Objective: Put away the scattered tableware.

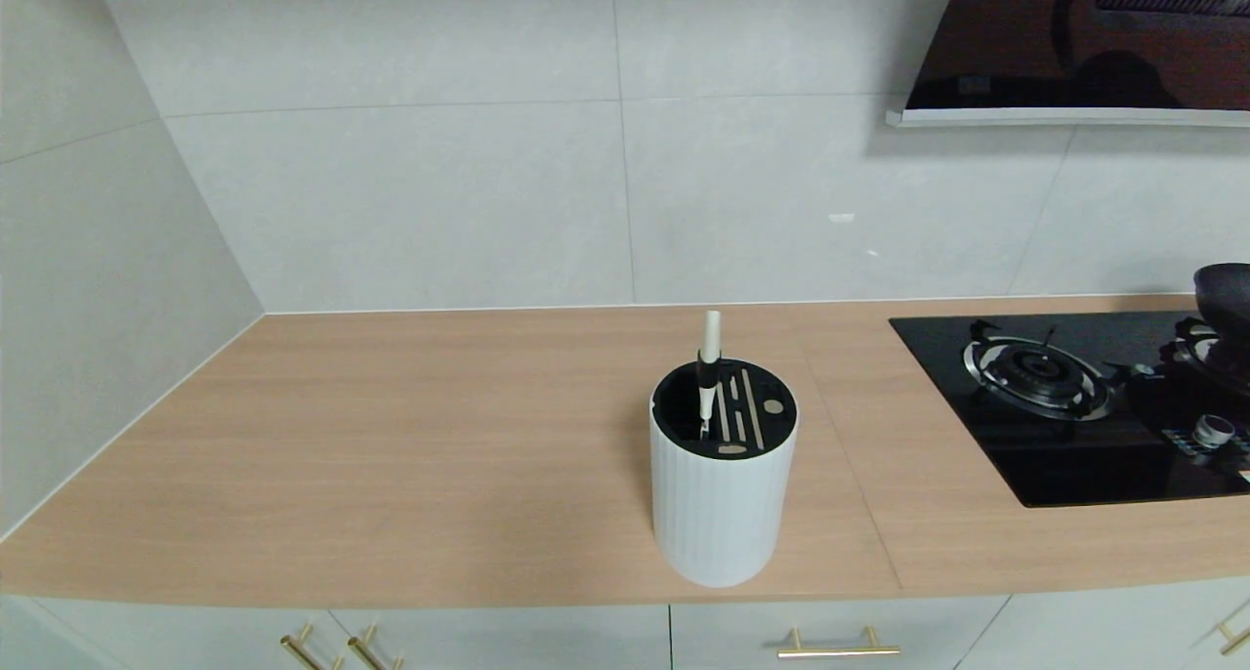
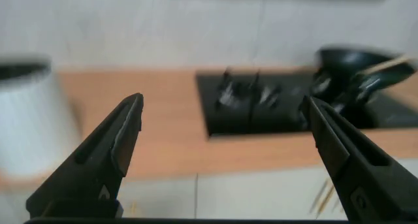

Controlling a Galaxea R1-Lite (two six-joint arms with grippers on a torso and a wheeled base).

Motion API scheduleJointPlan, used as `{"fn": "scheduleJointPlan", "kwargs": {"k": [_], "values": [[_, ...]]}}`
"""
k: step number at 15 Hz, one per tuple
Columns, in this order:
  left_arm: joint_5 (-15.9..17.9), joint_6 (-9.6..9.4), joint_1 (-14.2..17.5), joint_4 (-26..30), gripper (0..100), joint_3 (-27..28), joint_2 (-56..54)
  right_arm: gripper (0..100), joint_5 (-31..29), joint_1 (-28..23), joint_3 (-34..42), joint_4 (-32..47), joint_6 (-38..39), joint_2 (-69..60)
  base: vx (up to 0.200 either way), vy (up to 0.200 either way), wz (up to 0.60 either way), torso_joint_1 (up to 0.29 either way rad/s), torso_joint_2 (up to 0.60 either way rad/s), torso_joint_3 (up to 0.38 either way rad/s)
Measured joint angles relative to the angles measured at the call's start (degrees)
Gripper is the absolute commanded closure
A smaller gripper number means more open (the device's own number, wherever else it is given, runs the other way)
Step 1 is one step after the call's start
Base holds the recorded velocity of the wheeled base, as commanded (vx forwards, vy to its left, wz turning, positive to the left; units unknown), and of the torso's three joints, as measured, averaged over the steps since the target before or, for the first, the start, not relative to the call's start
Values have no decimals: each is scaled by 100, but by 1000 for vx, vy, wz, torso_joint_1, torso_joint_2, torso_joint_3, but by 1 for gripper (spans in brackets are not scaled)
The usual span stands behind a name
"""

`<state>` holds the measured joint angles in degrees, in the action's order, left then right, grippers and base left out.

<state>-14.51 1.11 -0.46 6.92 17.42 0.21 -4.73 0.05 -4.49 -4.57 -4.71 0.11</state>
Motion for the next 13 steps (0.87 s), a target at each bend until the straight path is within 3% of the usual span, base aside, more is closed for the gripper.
{"fn": "scheduleJointPlan", "kwargs": {"k": [3, 7, 9, 13], "values": [[444, 22, 16, -1217, 0, -1318, -21, 0, 380, 2, 396, 118, 50, -18, 0, 0, 0, 0, 0, 0], [1106, -122, 20, -697, 0, -1713, -30, 0, 480, 2, 438, 425, 316, -24, 0, 0, 0, 0, 0, 0], [1195, -182, 20, -703, 0, -1732, -28, 0, 484, 5, 446, 425, 321, -24, 0, 0, 0, 0, 0, 0], [1200, -76, 24, -692, 0, -1742, -30, 0, 505, 0, 449, 428, 332, -24, 0, 0, 0, 0, 0, 0]]}}
